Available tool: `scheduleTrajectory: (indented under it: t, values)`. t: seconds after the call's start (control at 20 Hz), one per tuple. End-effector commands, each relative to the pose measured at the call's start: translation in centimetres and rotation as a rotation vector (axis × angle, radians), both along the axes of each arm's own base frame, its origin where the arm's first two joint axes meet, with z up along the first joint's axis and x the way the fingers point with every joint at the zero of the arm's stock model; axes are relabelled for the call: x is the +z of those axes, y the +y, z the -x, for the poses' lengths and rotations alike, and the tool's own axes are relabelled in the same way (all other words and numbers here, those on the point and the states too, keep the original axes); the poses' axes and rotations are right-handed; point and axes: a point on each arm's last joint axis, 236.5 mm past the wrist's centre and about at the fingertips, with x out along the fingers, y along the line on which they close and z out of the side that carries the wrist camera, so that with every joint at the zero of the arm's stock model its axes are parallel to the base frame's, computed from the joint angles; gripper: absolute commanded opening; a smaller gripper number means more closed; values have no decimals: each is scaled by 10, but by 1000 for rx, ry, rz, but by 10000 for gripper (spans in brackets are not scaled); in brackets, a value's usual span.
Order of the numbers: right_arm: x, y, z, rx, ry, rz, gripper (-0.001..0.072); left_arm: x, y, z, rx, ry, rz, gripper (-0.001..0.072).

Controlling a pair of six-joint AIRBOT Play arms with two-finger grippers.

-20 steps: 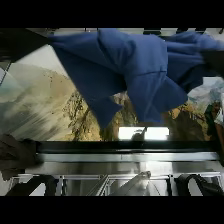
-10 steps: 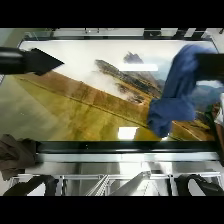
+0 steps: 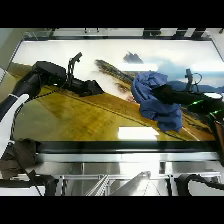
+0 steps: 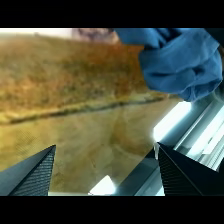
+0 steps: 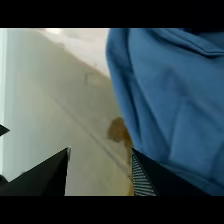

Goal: Fold the shirts.

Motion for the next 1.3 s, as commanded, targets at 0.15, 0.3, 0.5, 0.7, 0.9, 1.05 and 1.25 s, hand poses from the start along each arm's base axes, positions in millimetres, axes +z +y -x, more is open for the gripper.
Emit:
scheduleTrajectory:
  t: [0.15,0.3,0.5,0.7,0.9,1.05,1.25]
  values:
    - [1,-126,33,-191,124,229,446,-9,-42,30,-99,83,49,712]
    - [-33,-189,93,-304,413,350,529,-1,-90,30,-204,32,60,696]
    - [-72,-184,124,-289,565,319,524,-9,-150,28,-314,-3,76,695]
    - [-93,-151,128,-190,609,304,520,-34,-200,30,-366,15,92,695]
    - [-91,-118,112,-129,555,294,403,-58,-237,28,-390,4,102,695]
    - [-91,-106,108,-102,538,304,382,-84,-246,11,-294,-24,90,704]
    - [-85,-96,102,-78,500,281,364,-98,-245,10,-266,-16,73,706]
